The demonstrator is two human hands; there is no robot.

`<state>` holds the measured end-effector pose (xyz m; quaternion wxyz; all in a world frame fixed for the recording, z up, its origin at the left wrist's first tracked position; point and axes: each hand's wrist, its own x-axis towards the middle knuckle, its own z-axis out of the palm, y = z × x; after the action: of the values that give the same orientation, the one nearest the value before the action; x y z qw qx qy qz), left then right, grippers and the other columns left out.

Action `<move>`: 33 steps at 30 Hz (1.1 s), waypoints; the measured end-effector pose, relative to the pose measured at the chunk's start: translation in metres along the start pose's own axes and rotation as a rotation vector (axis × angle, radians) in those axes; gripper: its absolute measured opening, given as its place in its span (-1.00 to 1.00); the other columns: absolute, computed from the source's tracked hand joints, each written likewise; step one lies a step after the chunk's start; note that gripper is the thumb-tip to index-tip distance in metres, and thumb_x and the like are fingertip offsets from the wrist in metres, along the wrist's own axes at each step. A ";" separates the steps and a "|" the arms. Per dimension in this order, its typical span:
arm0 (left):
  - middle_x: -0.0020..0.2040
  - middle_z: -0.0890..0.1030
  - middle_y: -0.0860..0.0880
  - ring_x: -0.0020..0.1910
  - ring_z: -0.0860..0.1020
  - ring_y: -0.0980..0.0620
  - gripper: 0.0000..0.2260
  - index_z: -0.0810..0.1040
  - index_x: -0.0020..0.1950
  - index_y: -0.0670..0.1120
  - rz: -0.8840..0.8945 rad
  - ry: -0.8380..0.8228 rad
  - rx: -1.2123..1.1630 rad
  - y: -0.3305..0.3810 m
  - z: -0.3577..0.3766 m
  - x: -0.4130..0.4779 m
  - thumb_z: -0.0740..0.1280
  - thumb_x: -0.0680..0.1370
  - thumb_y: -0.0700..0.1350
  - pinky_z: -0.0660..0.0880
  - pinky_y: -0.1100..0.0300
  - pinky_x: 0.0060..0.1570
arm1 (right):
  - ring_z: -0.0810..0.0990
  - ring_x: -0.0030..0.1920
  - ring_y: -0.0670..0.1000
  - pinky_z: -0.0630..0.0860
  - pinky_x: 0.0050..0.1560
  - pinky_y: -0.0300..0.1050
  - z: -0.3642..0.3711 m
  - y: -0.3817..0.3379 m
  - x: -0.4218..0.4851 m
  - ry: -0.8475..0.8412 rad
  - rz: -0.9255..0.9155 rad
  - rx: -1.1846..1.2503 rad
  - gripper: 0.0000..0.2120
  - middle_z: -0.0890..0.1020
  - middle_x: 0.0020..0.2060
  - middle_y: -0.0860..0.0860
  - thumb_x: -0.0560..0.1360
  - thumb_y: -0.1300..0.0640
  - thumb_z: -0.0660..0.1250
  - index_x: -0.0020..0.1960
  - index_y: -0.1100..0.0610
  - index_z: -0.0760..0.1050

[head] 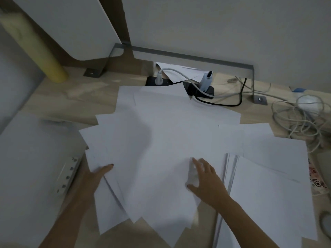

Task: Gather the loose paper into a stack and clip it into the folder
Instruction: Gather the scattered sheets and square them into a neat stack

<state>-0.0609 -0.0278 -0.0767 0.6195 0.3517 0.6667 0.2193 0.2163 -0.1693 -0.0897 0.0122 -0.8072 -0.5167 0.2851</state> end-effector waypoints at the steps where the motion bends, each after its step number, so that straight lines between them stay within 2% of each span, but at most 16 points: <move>1: 0.14 0.57 -0.18 0.08 0.54 -0.18 -0.70 0.49 0.19 -0.09 -0.029 -0.017 -0.034 -0.003 0.001 0.000 0.39 0.47 -0.19 0.44 -0.11 0.17 | 0.11 0.49 0.23 0.31 0.37 0.02 0.004 -0.005 0.000 -0.022 -0.018 -0.124 -0.16 0.03 0.51 0.22 0.45 -0.10 0.33 0.54 0.13 -0.06; 2: 0.15 0.57 -0.19 0.10 0.54 -0.20 -0.70 0.50 0.19 -0.12 -0.054 -0.019 -0.052 -0.003 0.002 0.000 0.39 0.47 -0.19 0.43 -0.13 0.21 | 0.21 0.44 0.32 0.44 0.25 0.09 0.007 -0.008 -0.002 -0.009 -0.046 -0.230 -0.10 0.12 0.47 0.33 0.37 -0.11 0.43 0.51 0.20 0.06; 4: 0.20 0.54 -0.19 0.17 0.50 -0.22 -0.64 0.47 0.27 -0.17 -0.049 0.011 -0.045 -0.005 0.002 0.004 0.37 0.48 -0.21 0.40 -0.14 0.25 | 0.55 0.13 0.40 0.64 -0.25 0.09 0.016 -0.010 -0.003 -0.055 -0.038 -0.364 0.00 0.47 0.21 0.45 -0.01 -0.11 0.64 0.31 0.31 0.43; 5: 0.23 0.52 -0.16 0.20 0.48 -0.20 -0.61 0.44 0.31 -0.18 -0.019 0.031 -0.030 -0.004 0.001 0.007 0.36 0.49 -0.22 0.40 -0.11 0.24 | 0.63 -0.01 0.38 0.62 -0.43 0.04 0.022 -0.009 -0.004 -0.037 -0.024 -0.403 0.01 0.56 0.08 0.44 -0.15 -0.06 0.67 0.22 0.32 0.50; 7: 0.24 0.50 -0.12 0.21 0.47 -0.16 -0.58 0.40 0.36 -0.16 0.055 0.072 0.002 -0.002 -0.004 0.012 0.34 0.50 -0.24 0.40 -0.06 0.18 | 0.66 -0.08 0.34 0.59 -0.51 -0.02 0.028 -0.008 -0.003 -0.003 -0.014 -0.458 -0.01 0.60 0.01 0.42 -0.14 0.12 0.68 0.23 0.33 0.41; 11: 0.26 0.50 -0.21 0.21 0.47 -0.22 -0.60 0.41 0.34 -0.23 0.101 0.138 0.048 0.002 -0.015 0.018 0.33 0.51 -0.23 0.40 -0.08 0.18 | 0.69 -0.06 0.21 0.60 -0.47 -0.18 0.019 -0.004 -0.006 0.130 -0.086 -0.434 -0.05 0.64 0.01 0.34 -0.08 0.39 0.62 0.24 0.35 0.29; 14: 0.24 0.52 -0.25 0.19 0.49 -0.24 -0.63 0.45 0.29 -0.26 0.117 0.196 0.063 0.003 -0.026 0.022 0.34 0.51 -0.21 0.38 -0.01 0.10 | 0.64 0.07 0.23 0.64 -0.25 -0.14 0.022 -0.002 -0.012 0.113 -0.104 -0.368 -0.03 0.56 0.16 0.34 -0.01 0.20 0.64 0.29 0.33 0.26; 15: 0.25 0.52 -0.25 0.20 0.49 -0.23 -0.63 0.45 0.30 -0.25 0.133 0.211 0.056 0.004 -0.028 0.022 0.33 0.51 -0.21 0.37 0.00 0.10 | 0.55 0.21 0.28 0.64 -0.07 -0.03 0.025 -0.002 -0.014 0.094 -0.129 -0.347 -0.02 0.42 0.30 0.36 0.10 0.10 0.61 0.36 0.33 0.20; 17: 0.26 0.51 -0.22 0.21 0.48 -0.22 -0.64 0.44 0.31 -0.25 0.174 0.229 0.051 0.006 -0.031 0.021 0.32 0.52 -0.22 0.36 0.03 0.13 | 0.13 0.48 0.28 0.37 0.35 0.14 0.029 -0.004 -0.020 0.030 -0.129 -0.270 -0.11 0.00 0.49 0.27 0.41 -0.01 0.39 0.51 0.26 -0.04; 19: 0.23 0.53 -0.19 0.19 0.49 -0.19 -0.65 0.44 0.30 -0.25 0.191 0.230 0.055 0.007 -0.032 0.018 0.30 0.53 -0.23 0.36 0.06 0.12 | -0.08 0.54 0.15 0.17 0.47 0.04 0.028 -0.015 -0.029 -0.042 -0.037 -0.113 -0.22 -0.14 0.53 0.15 0.52 -0.08 0.24 0.53 0.16 -0.12; 22: 0.19 0.54 -0.16 0.13 0.51 -0.18 -0.65 0.46 0.28 -0.25 0.120 0.188 0.054 0.004 -0.033 0.014 0.32 0.52 -0.18 0.41 0.00 0.15 | 0.21 0.45 0.11 0.31 0.30 -0.17 0.037 -0.029 -0.040 0.203 0.201 0.171 -0.32 0.14 0.48 0.12 0.47 -0.01 0.34 0.48 0.15 0.13; 24: 0.19 0.54 -0.18 0.16 0.51 -0.21 -0.63 0.45 0.29 -0.23 0.087 0.148 0.092 -0.001 -0.033 0.011 0.33 0.51 -0.15 0.42 -0.10 0.21 | 0.34 0.34 0.14 0.26 0.19 -0.26 0.044 -0.033 -0.048 0.356 0.459 0.409 -0.42 0.34 0.36 0.19 0.42 0.13 0.41 0.37 0.25 0.33; 27: 0.15 0.54 -0.15 0.12 0.50 -0.17 -0.67 0.45 0.27 -0.13 0.062 0.071 0.140 -0.014 -0.035 0.000 0.33 0.52 -0.17 0.42 -0.04 0.16 | 0.38 0.22 0.21 0.41 0.17 -0.04 0.050 -0.037 -0.060 0.410 0.824 0.821 -0.61 0.43 0.12 0.20 0.42 0.23 0.35 0.21 0.27 0.42; 29: 0.18 0.55 -0.14 0.12 0.51 -0.14 -0.67 0.45 0.25 -0.10 0.051 0.013 0.143 -0.023 -0.034 -0.008 0.35 0.50 -0.18 0.42 -0.06 0.19 | 0.44 0.00 0.18 0.53 -0.09 0.03 0.049 -0.045 -0.066 0.377 0.895 1.119 -0.77 0.37 -0.04 0.11 0.44 0.28 0.32 0.09 0.26 0.42; 31: 0.24 0.52 -0.09 0.19 0.48 -0.11 -0.57 0.40 0.34 -0.10 0.075 -0.010 0.133 -0.023 -0.030 -0.018 0.37 0.48 -0.21 0.36 -0.10 0.29 | 0.41 -0.22 0.06 0.53 -0.31 -0.09 0.046 -0.053 -0.067 0.309 0.887 1.355 -0.90 0.37 -0.17 0.09 0.46 0.31 0.31 -0.05 0.23 0.41; 33: 0.20 0.47 -0.03 0.17 0.44 -0.03 -0.57 0.36 0.35 -0.13 0.093 -0.042 0.092 -0.022 -0.024 -0.024 0.33 0.50 -0.28 0.32 -0.03 0.32 | 0.35 -0.31 0.03 0.49 -0.41 -0.18 0.043 -0.057 -0.064 0.254 0.894 1.435 -0.89 0.36 -0.29 0.08 0.47 0.30 0.31 -0.19 0.21 0.39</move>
<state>-0.0896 -0.0567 -0.0735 0.6057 0.4149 0.6459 0.2093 0.1296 -0.2087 -0.0795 0.4645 -0.7579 0.1611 0.4288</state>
